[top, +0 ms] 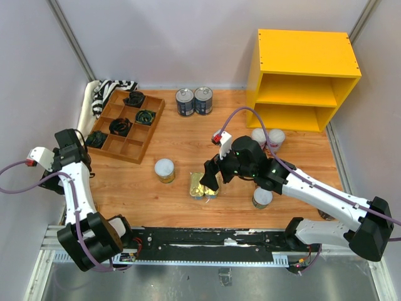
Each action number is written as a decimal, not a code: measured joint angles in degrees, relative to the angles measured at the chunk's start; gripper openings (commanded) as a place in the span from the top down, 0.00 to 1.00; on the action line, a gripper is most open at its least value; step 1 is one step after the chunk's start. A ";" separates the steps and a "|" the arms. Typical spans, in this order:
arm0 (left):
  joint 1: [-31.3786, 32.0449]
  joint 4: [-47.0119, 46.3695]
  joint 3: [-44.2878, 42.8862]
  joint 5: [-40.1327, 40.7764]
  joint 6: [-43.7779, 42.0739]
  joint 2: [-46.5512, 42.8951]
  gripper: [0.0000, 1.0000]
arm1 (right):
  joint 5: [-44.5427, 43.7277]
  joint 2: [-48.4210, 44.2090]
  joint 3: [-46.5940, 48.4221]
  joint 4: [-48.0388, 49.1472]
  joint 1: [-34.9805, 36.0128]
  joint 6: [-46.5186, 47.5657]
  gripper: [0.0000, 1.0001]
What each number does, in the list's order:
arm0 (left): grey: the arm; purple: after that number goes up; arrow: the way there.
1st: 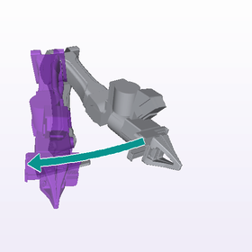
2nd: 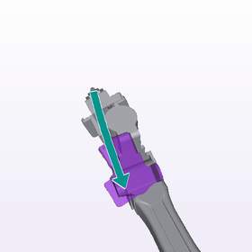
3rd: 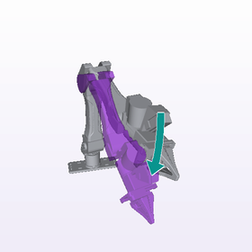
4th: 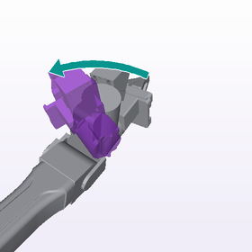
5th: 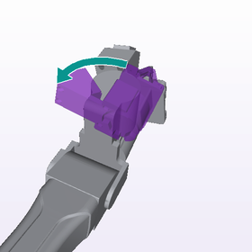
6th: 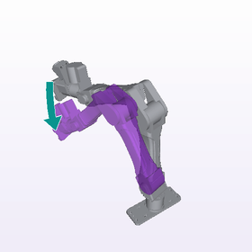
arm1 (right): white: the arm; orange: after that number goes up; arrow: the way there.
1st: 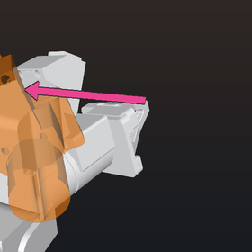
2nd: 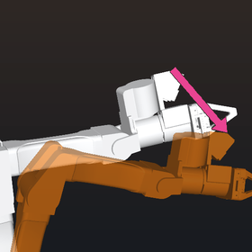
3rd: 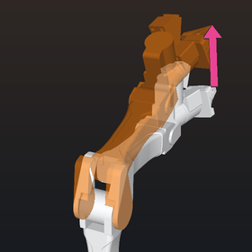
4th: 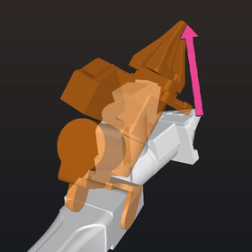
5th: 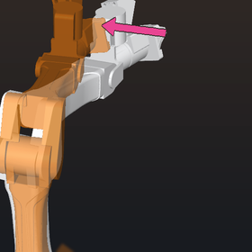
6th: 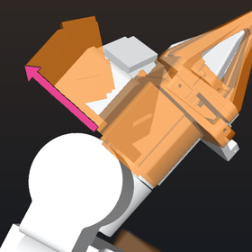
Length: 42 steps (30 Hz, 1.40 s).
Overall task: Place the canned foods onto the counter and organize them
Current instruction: Pick up the canned food from the corner of the board.
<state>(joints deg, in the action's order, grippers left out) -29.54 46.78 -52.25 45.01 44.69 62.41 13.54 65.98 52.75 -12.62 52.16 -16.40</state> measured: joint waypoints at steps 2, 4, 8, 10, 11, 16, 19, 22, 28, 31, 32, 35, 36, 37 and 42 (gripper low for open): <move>-0.02 -0.28 0.33 1.05 0.20 -0.02 0.00 | 0.02 -0.02 0.00 -0.15 0.00 -0.02 0.01; -0.02 -0.57 1.03 2.03 0.39 -0.02 0.00 | 0.02 -0.02 0.00 -0.20 0.00 -0.02 0.02; -0.02 -1.42 3.02 2.89 0.66 -0.02 0.05 | 0.02 -0.09 0.00 -0.22 0.00 -0.02 0.01; -0.02 -1.77 4.17 3.15 0.81 -0.02 0.06 | 0.00 -0.11 0.00 -0.28 0.00 -0.02 0.02; -0.02 -1.77 4.52 3.19 0.85 0.00 0.06 | 0.00 -0.15 -0.02 -0.31 0.00 -0.02 0.02; -0.02 -2.91 5.14 3.85 1.05 0.04 0.06 | 0.00 -0.28 -0.02 -0.48 0.00 -0.02 0.02; -0.02 -3.82 5.46 4.11 1.09 0.31 0.07 | 0.00 -0.28 -0.02 -0.57 0.00 -0.02 0.01; -0.02 -4.74 5.84 4.68 1.07 0.83 0.07 | -0.02 -0.28 -0.02 -0.57 0.00 -0.02 0.01; -0.09 -5.81 5.92 5.99 1.01 2.56 0.05 | -0.02 0.42 -0.02 -0.57 0.00 -0.02 0.01; -0.13 -6.29 5.92 6.38 0.96 3.41 0.04 | -0.02 1.38 -0.02 -0.59 0.00 -0.02 0.01; -0.15 -6.45 5.90 6.51 0.87 3.74 0.06 | -0.02 1.75 -0.02 -0.61 0.00 -0.02 0.01; -0.28 -6.75 5.75 6.75 0.66 4.63 0.17 | -0.02 2.40 0.00 -0.68 0.00 -0.02 0.01; -0.31 -6.88 5.75 6.80 0.55 4.83 0.21 | -0.04 2.58 0.00 -0.68 0.00 0.00 0.01; -0.33 -7.04 5.73 6.82 0.52 4.92 0.23 | -0.04 2.67 0.00 -0.70 0.00 0.00 0.01; -0.35 -7.72 5.70 6.40 0.46 5.05 0.32 | -0.07 3.15 0.00 -0.76 0.00 0.02 0.01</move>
<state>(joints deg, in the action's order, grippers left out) -29.89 39.07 -46.54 51.42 45.15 67.46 13.47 69.12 52.75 -13.39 52.16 -16.38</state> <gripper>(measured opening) 0.774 0.986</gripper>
